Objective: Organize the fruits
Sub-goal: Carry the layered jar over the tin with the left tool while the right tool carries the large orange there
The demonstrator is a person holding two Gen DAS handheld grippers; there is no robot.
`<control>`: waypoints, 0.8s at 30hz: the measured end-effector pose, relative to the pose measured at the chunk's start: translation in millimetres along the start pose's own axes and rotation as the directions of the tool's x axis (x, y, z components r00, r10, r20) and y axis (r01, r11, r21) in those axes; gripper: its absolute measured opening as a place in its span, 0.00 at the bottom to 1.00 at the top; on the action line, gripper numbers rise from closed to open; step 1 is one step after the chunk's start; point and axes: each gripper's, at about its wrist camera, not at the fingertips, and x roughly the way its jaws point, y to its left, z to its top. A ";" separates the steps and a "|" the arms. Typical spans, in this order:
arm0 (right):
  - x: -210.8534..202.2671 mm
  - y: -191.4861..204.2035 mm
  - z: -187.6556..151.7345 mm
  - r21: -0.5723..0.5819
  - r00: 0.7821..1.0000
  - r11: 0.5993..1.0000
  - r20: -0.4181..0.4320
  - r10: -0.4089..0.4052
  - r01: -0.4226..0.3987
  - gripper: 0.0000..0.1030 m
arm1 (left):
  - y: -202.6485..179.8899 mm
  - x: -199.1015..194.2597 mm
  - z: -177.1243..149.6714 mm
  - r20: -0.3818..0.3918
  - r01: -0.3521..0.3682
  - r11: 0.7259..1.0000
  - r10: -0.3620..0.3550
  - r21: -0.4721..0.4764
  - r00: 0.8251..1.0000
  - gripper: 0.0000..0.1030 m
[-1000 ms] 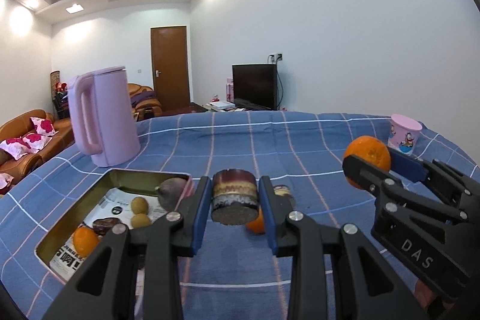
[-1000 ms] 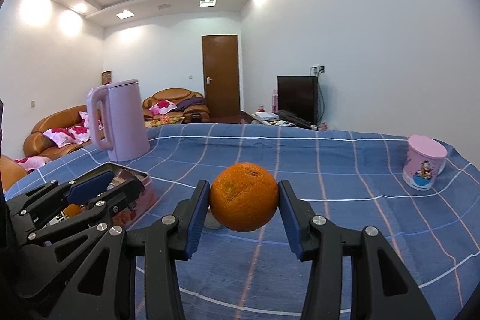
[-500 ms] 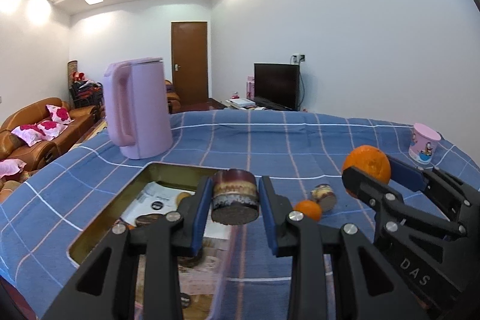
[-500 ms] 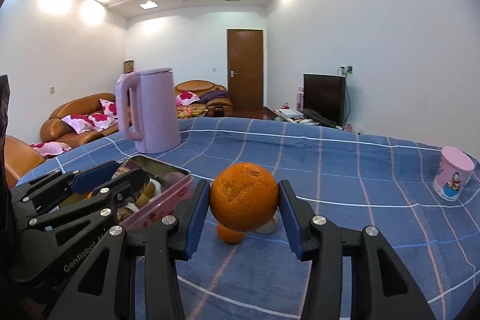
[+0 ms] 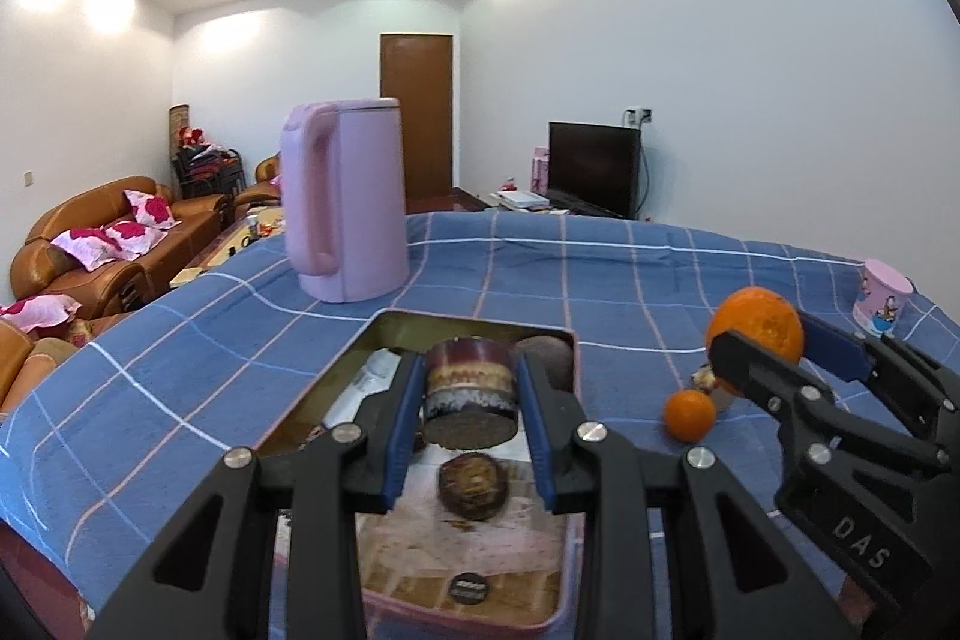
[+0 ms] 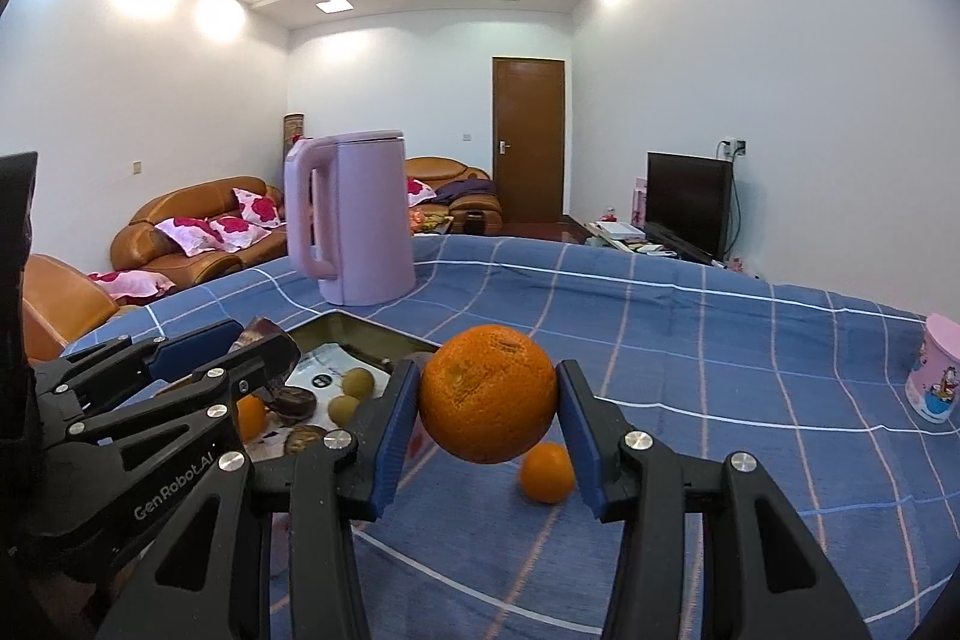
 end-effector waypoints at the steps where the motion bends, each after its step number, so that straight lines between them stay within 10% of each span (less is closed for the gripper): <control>1: 0.2 2.0 0.3 -0.001 1.000 1.000 -0.001 0.006 -0.006 0.47 | 3.9 0.2 -0.5 -0.002 -0.008 1.000 0.008 -0.004 1.000 0.33; 24: 24.0 60.3 2.2 -0.073 0.990 0.989 -0.056 0.127 -0.131 0.47 | 53.7 11.2 -7.0 -0.063 -0.091 0.995 0.088 -0.048 0.994 0.33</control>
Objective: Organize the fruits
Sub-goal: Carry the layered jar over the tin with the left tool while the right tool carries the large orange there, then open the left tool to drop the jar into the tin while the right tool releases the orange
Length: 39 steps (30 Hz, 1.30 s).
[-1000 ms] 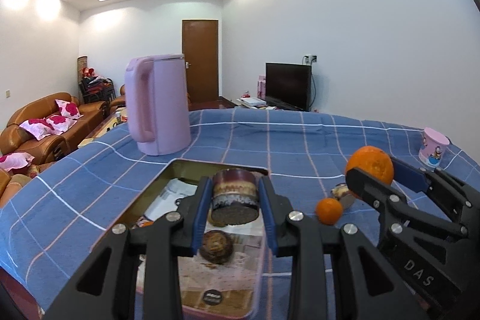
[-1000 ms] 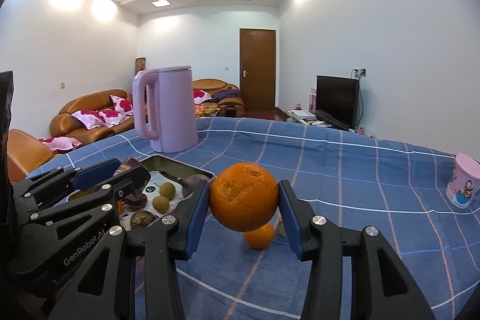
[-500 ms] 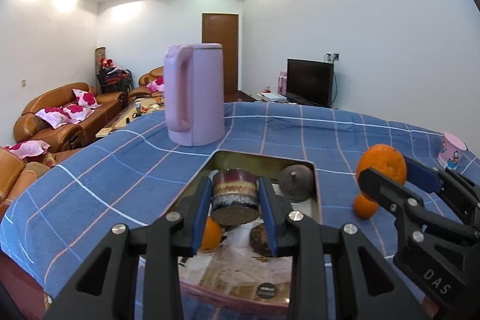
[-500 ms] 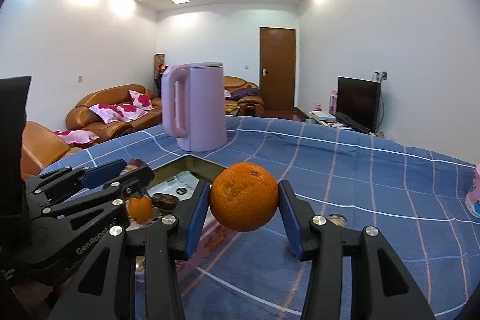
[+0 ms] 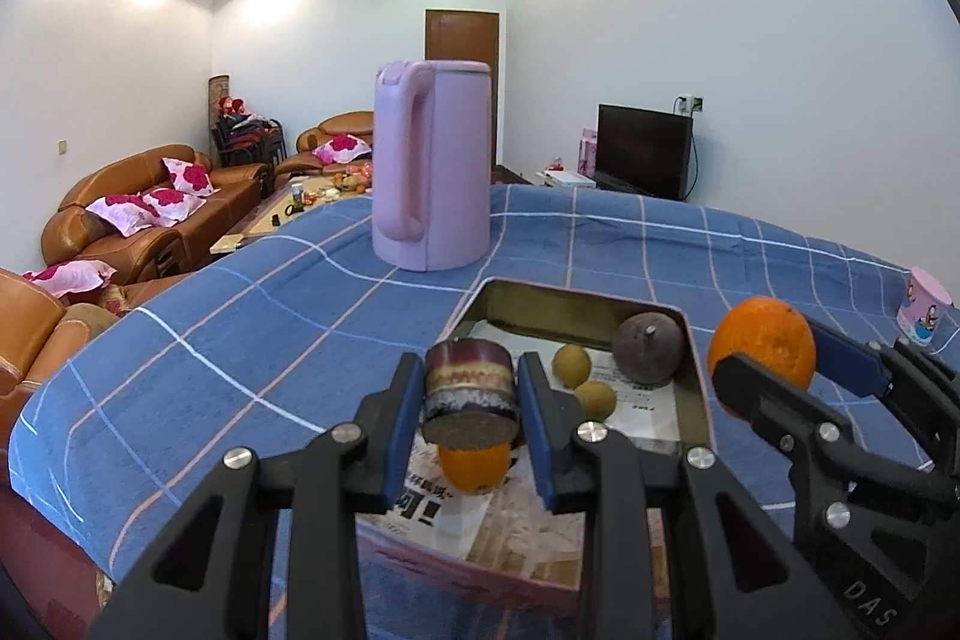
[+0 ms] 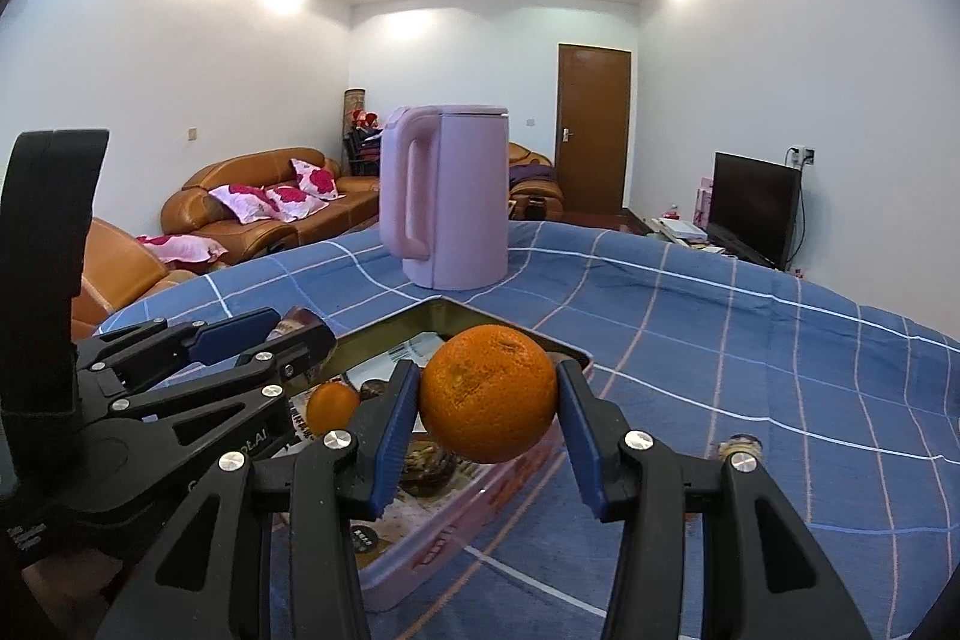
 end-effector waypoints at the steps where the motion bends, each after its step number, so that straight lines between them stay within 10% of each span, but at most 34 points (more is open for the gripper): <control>1: 1.2 1.1 -0.3 0.000 1.000 1.000 -0.005 0.005 -0.005 0.47 | 1.5 0.9 -0.4 -0.005 -0.003 1.000 0.003 -0.002 1.000 0.33; 29: 38.1 9.8 -9.8 0.021 0.966 0.992 -0.224 0.127 -0.126 0.48 | 7.3 18.0 -13.2 -0.087 -0.016 1.000 0.016 0.008 0.996 0.36; 39: 28.5 1.4 -9.9 0.039 0.974 0.993 -0.197 0.113 -0.107 0.53 | 10.2 13.3 -11.8 -0.068 -0.033 0.999 0.033 -0.004 0.997 0.73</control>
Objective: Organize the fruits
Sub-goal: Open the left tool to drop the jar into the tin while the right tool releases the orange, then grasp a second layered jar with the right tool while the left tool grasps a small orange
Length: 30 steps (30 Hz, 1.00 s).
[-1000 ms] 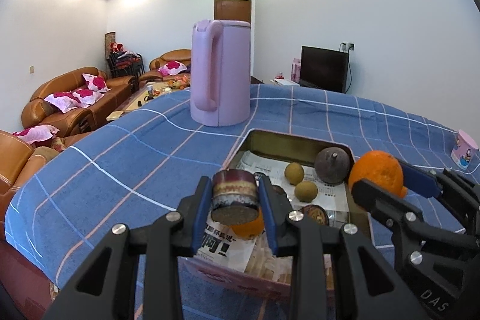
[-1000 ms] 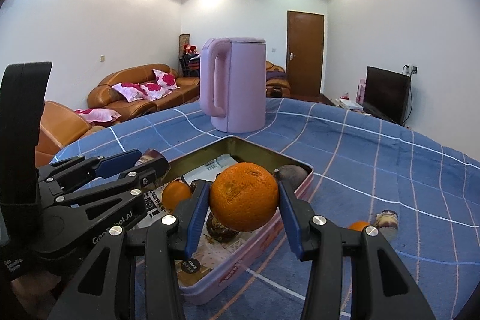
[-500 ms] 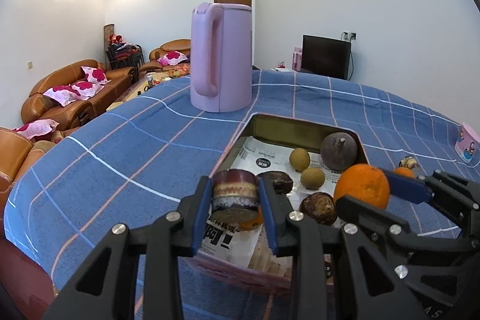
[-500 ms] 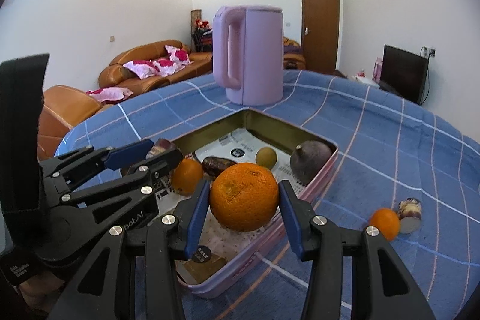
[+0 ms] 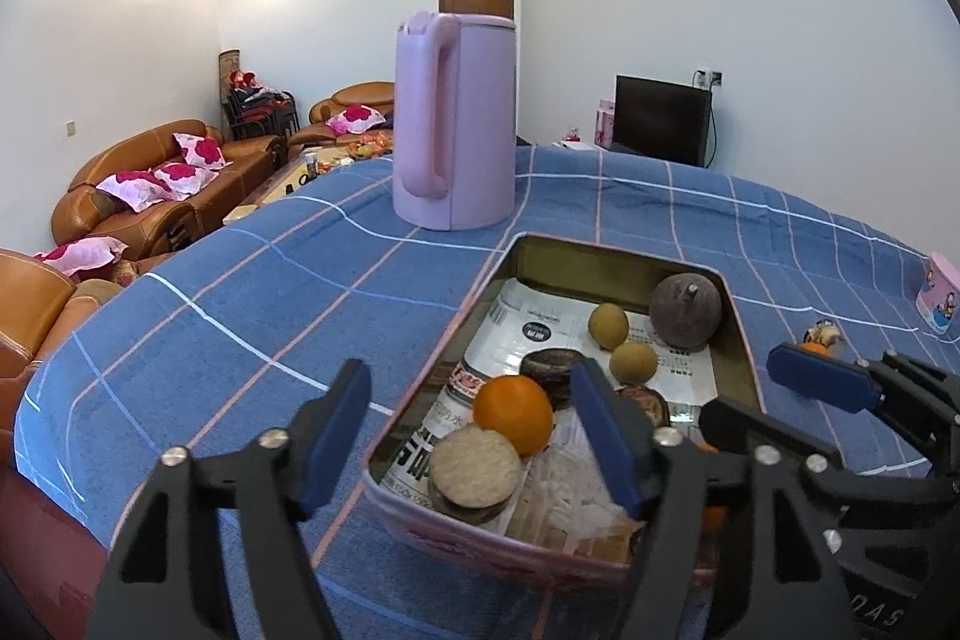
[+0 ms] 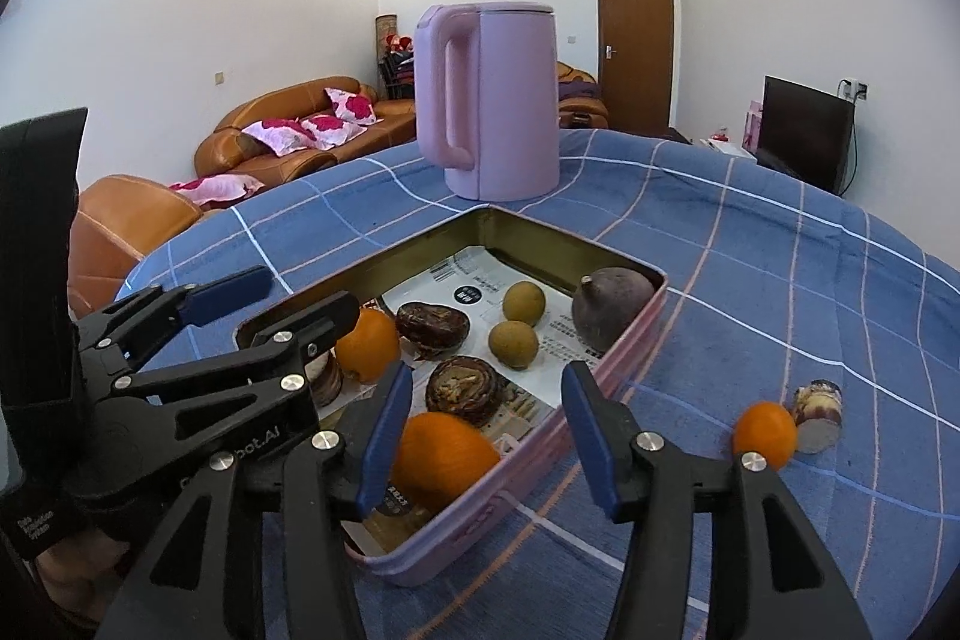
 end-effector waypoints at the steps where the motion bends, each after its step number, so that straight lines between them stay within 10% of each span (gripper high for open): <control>1: -2.2 -1.3 -0.5 0.002 1.000 1.000 0.006 -0.005 0.005 0.53 | -1.1 -2.0 0.5 0.003 0.005 1.000 -0.005 0.002 1.000 0.74; 17: -53.1 -130.6 -23.5 0.176 0.949 0.932 -0.033 -0.315 0.316 0.56 | -78.0 -17.5 19.6 0.029 0.110 0.989 -0.114 0.102 0.993 0.80; 30: 1.1 -153.7 -3.4 0.273 0.957 0.919 -0.135 -0.255 0.283 0.56 | -108.2 -5.5 25.7 0.010 0.113 0.986 -0.115 0.122 0.993 0.85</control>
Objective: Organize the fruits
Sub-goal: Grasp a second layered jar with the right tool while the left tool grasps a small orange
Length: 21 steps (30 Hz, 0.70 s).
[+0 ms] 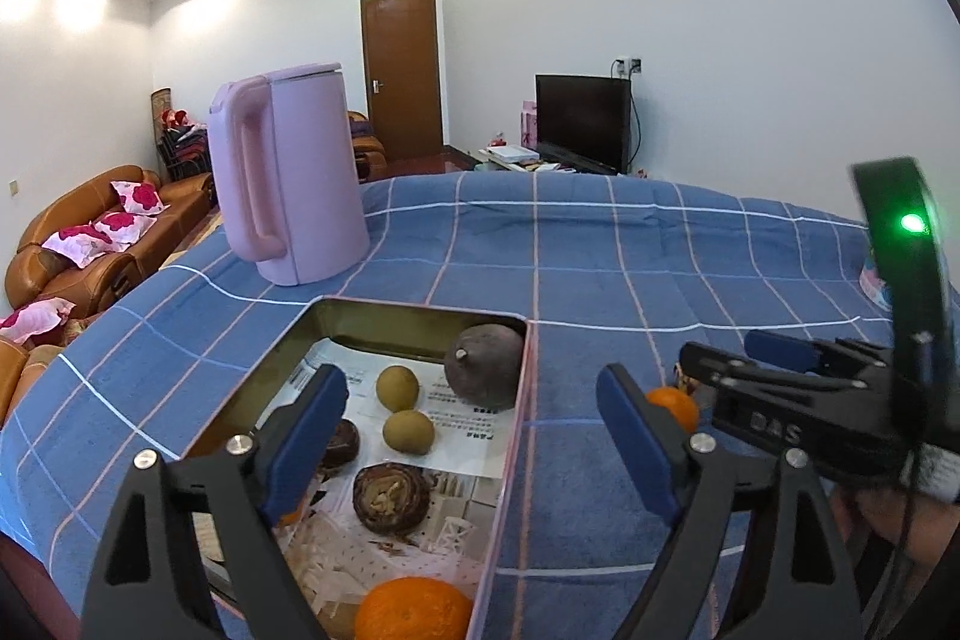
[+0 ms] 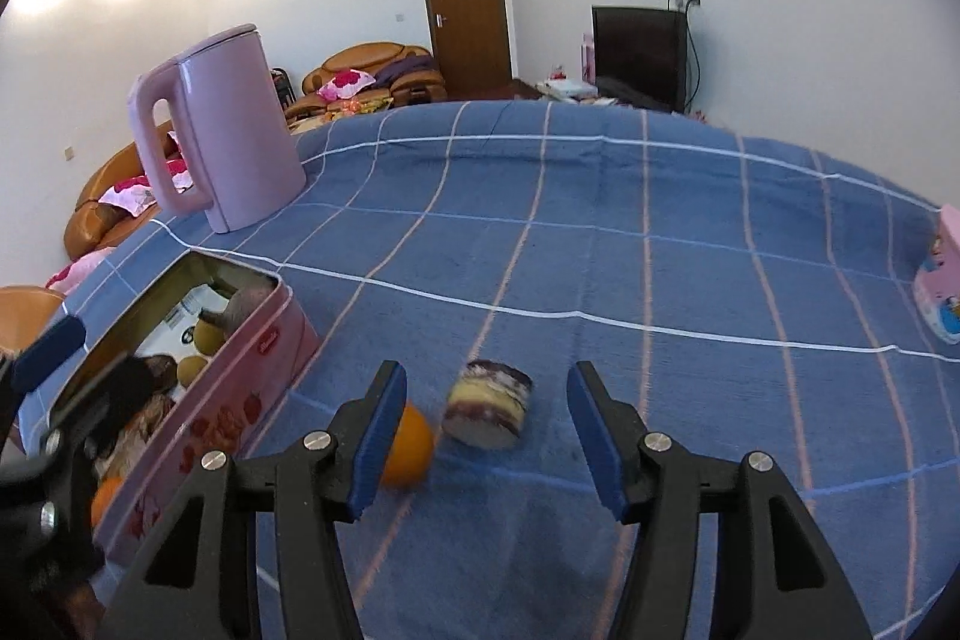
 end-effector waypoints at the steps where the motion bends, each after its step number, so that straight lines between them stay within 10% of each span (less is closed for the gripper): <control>1: 4.9 0.1 1.3 0.010 1.000 1.000 -0.015 -0.006 0.006 0.56 | 0.2 1.0 0.5 -0.002 0.001 1.000 -0.001 -0.002 1.000 0.85; 7: 28.9 -12.5 -3.1 0.102 0.992 0.994 -0.115 0.051 -0.039 0.36 | -5.5 0.2 2.3 -0.002 0.008 1.000 -0.008 0.010 1.000 0.85; 21: -28.9 -55.1 -23.8 0.140 0.999 0.990 0.012 -0.035 0.033 0.36 | -61.0 24.4 4.0 -0.094 0.107 0.993 -0.101 0.059 0.990 0.85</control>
